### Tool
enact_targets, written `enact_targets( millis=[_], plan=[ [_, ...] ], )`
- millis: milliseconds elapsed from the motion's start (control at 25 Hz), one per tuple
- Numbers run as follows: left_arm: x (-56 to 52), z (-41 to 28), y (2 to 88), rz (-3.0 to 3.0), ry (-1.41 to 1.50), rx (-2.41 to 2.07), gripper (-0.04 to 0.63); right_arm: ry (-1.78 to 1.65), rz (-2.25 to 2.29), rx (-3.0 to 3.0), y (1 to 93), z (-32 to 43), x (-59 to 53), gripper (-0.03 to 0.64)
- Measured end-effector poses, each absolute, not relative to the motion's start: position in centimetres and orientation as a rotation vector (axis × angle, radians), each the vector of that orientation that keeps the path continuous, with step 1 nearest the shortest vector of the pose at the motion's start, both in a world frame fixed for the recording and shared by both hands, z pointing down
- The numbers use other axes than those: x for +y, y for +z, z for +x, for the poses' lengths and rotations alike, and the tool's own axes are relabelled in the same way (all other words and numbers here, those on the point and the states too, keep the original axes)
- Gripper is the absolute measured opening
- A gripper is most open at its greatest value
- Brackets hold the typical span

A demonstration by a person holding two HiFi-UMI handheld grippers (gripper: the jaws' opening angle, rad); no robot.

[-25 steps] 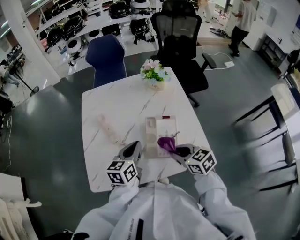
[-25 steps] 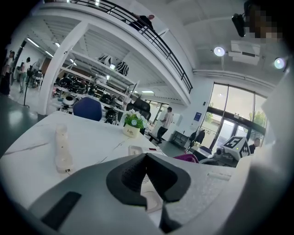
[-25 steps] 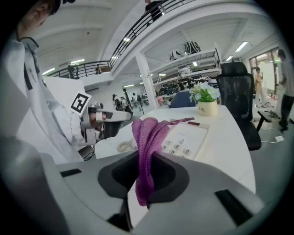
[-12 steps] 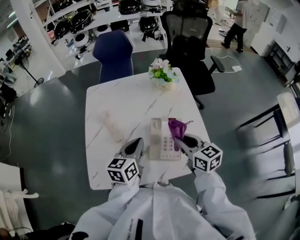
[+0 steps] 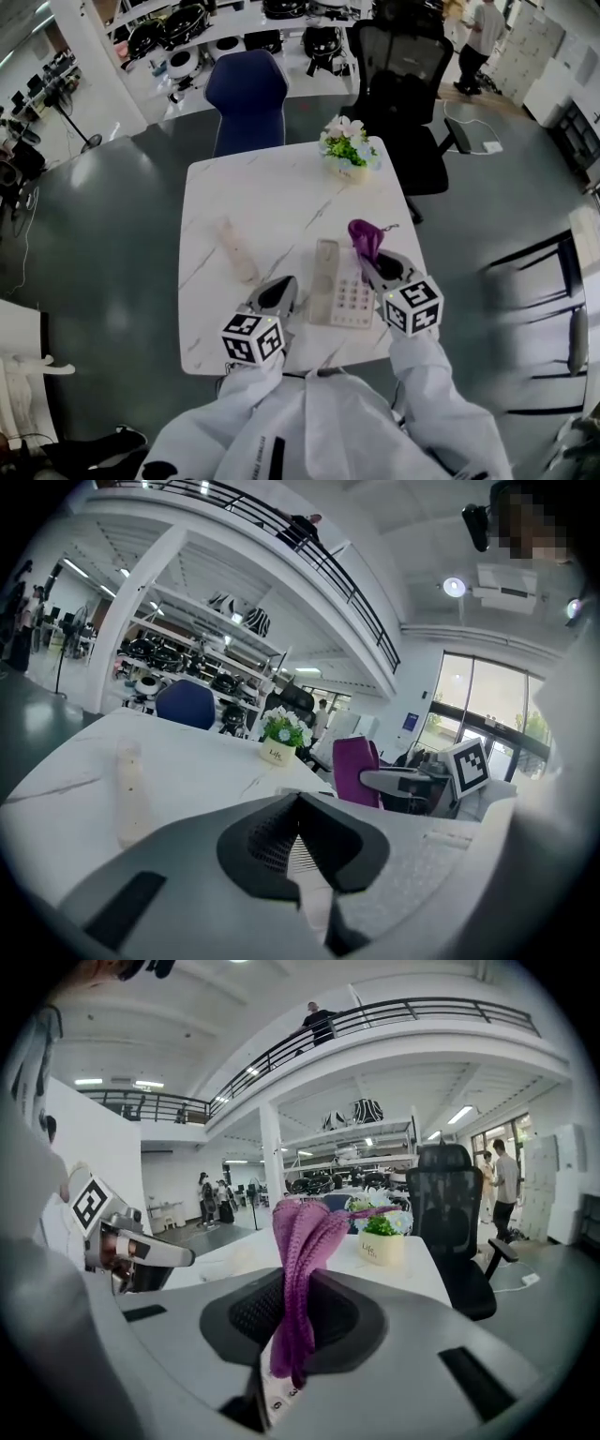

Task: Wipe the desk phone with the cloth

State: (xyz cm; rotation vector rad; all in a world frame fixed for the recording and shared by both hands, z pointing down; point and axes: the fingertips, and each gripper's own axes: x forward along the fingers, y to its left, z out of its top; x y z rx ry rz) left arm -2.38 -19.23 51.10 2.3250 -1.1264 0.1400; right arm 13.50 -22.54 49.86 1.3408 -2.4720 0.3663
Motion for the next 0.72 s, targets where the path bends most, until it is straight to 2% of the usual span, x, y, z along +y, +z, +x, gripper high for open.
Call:
enact_targets(
  millis=[360, 720],
  plan=[
    [-19.8, -3.0, 52.4, 2.286, 0.168, -1.144, -0.003, 0.139, 1.171, -2.351, 50.7, 10.4, -26.1, 0.041],
    [-19.9, -3.8, 53.0, 2.259, 0.178, -1.168, -0.003, 0.169, 0.993, -2.291, 54.6, 7.6, -25.8, 0.041]
  ],
)
